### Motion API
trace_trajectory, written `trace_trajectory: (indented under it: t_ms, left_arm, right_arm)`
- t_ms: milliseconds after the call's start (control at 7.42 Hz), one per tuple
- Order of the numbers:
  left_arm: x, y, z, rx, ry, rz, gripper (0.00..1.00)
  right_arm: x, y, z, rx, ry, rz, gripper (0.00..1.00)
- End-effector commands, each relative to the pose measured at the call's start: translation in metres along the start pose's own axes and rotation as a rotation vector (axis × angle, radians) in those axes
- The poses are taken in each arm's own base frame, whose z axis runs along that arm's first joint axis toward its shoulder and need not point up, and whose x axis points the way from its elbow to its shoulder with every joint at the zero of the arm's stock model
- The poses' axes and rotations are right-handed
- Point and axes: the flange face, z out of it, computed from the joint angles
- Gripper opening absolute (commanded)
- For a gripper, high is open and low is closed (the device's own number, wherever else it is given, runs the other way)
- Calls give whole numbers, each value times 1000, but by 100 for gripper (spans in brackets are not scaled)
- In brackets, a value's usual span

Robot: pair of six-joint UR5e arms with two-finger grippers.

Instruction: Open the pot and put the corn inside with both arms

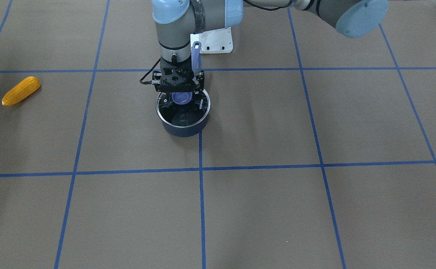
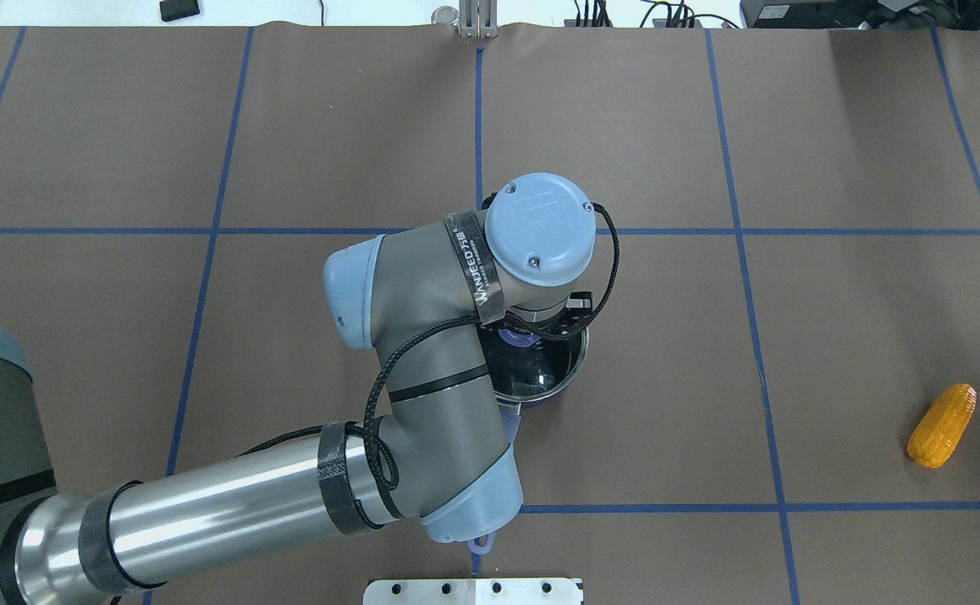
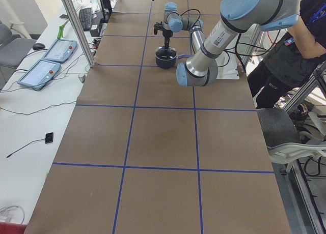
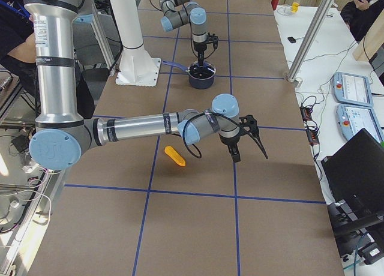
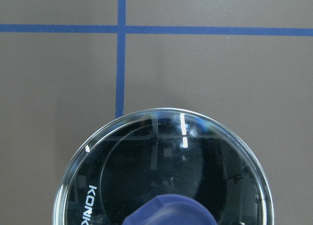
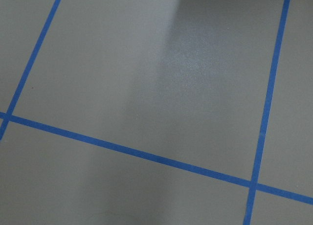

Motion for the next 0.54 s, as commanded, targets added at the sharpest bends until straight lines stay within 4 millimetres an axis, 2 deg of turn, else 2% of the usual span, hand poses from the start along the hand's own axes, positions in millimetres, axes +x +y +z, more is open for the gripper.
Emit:
trace_trajectory:
  t_ms: [0,135,270,404]
  left_arm:
    - [-2,2,-14,7,22,9,14]
    - [-7,5,-34,14,47,15,6]
    - [-23,12,-50,18,62,42,1]
    - [-58,20,-61,21,52,96,0]
  right_arm:
    - [0,0,0,0,0,0,100]
    - [0,0,0,0,0,0,100]
    - [-1,-1,-1,2,-2,-2,100]
    - [-1,-2,-1,3,-1,-3,100]
